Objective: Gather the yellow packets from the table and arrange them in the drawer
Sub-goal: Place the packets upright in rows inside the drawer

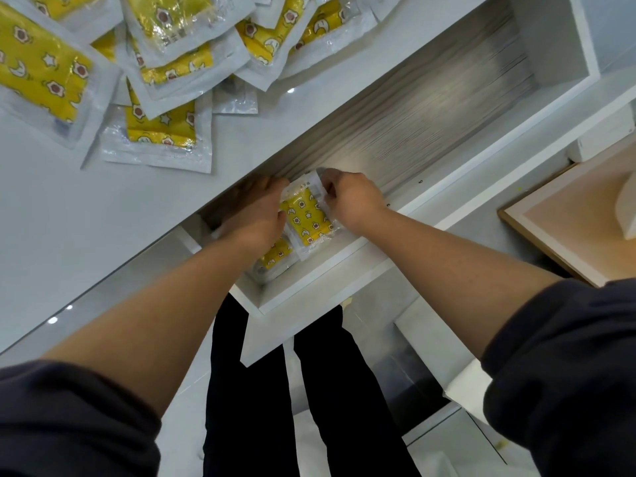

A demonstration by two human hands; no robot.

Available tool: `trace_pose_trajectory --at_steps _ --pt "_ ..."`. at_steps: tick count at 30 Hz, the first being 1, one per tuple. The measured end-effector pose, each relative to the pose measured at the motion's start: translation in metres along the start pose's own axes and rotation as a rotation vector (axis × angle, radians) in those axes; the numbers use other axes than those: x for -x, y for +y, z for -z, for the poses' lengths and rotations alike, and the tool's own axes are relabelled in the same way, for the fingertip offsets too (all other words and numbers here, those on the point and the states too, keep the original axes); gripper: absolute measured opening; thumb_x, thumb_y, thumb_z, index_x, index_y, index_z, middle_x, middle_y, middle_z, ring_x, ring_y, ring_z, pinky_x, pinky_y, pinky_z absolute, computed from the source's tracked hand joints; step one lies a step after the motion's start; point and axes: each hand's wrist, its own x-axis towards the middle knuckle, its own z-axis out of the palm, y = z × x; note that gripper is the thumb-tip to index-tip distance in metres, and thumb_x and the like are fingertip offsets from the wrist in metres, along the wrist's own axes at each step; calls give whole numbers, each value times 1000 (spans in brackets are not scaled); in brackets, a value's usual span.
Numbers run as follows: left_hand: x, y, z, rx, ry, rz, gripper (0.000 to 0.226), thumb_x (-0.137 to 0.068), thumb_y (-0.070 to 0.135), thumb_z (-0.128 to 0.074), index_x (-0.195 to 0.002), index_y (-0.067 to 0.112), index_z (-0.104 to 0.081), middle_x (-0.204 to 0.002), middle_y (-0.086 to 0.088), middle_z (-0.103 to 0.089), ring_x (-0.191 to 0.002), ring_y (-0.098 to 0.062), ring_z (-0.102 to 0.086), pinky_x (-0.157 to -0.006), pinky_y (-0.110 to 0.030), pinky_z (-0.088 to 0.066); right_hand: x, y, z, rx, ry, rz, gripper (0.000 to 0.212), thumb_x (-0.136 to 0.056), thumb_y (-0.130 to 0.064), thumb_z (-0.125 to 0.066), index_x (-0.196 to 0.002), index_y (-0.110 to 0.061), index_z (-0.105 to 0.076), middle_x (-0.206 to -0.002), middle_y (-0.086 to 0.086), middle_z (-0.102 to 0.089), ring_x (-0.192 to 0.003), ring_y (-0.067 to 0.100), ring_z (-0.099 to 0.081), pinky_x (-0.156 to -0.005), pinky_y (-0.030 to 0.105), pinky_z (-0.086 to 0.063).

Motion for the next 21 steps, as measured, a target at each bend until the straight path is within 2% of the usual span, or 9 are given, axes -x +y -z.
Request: trace_pose_trajectory --at_steps 3,6,9,11,13,16,21 --pt "1 0 -3 -122 91 18 29 -98 23 -46 -127 24 -45 -130 -4 -43 -120 -27 -43 -91 -40 -41 2 -1 0 52 14 24 27 -93 -14 -46 -117 -24 -53 -89 3 -54 -82 25 -57 -59 30 -38" --pt "8 -1 -3 -162 118 33 26 -97 25 -47 -123 23 -48 -127 -4 -43 -117 -26 -44 -92 -39 -39 6 -3 0 66 -18 26 24 -95 -21 -50 -119 -22 -48 -93 3 -56 -80 23 -54 -58 30 -37" --pt "20 6 7 -55 101 34 28 -97 25 -48 -125 23 -47 -129 -3 -43 -112 -26 -50 -86 -38 -44 15 -6 9 29 18 17 28 -93 -20 -51 -121 -18 -47 -99 4 -58 -86 24 -57 -60 30 -39" --pt "35 13 17 33 93 -41 27 -96 23 -50 -123 20 -51 -123 -4 -50 -103 -26 -56 -79 -35 -49 27 -9 19 2 100 33 28 -92 -17 -49 -120 -13 -50 -103 8 -61 -90 28 -60 -62 32 -44" --pt "55 22 30 70 97 -123 25 -94 22 -51 -118 16 -57 -113 -5 -60 -97 -27 -60 -78 -39 -53 46 -15 34 -69 164 51 30 -93 -15 -47 -122 -12 -52 -104 9 -64 -90 27 -61 -67 34 -50" --pt "93 35 56 128 159 -105 23 -92 22 -52 -113 17 -60 -102 -3 -65 -88 -24 -62 -74 -40 -54 83 -28 59 -157 238 78 29 -95 -16 -45 -123 -17 -51 -99 3 -64 -82 21 -59 -65 31 -47" --pt "142 37 111 196 253 -68 3 -89 21 -59 -89 20 -62 -82 4 -66 -77 -20 -61 -69 -39 -52 123 -69 90 -311 331 77 23 -95 -19 -45 -116 -22 -54 -85 -11 -59 -73 15 -58 -66 38 -52"
